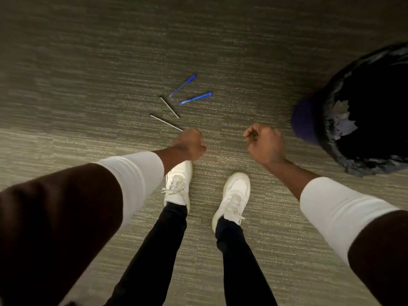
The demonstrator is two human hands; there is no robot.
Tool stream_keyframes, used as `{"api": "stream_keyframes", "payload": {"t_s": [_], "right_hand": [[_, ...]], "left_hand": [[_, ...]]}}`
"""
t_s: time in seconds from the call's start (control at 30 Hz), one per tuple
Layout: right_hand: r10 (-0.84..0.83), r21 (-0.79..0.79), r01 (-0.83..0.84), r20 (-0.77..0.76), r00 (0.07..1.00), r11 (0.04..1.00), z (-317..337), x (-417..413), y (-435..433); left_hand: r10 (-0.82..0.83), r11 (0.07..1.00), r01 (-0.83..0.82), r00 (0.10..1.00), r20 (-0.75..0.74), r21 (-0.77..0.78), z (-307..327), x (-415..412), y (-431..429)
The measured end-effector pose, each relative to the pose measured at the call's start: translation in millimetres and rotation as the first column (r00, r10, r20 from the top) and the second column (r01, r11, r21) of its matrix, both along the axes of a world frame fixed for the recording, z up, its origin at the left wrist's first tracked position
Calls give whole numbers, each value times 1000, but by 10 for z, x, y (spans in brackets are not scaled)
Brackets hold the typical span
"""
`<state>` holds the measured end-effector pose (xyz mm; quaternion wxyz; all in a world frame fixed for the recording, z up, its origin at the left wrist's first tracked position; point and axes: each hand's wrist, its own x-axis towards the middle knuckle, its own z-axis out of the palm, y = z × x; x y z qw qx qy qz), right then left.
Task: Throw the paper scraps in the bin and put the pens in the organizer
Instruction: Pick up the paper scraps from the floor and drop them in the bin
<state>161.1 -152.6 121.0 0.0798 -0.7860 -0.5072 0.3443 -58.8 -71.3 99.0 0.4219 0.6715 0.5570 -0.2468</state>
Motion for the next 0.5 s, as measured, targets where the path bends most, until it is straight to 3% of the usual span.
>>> {"api": "stream_keyframes", "payload": {"t_s": [0.23, 0.5], "right_hand": [[244, 9, -245, 80, 966, 969, -672, -529, 637], [471, 43, -494, 238, 849, 868, -1754, -1030, 1351]], "left_hand": [[-86, 993, 93, 991, -105, 68, -505, -761, 304], [-199, 914, 246, 965, -173, 323, -1466, -1325, 657]]}}
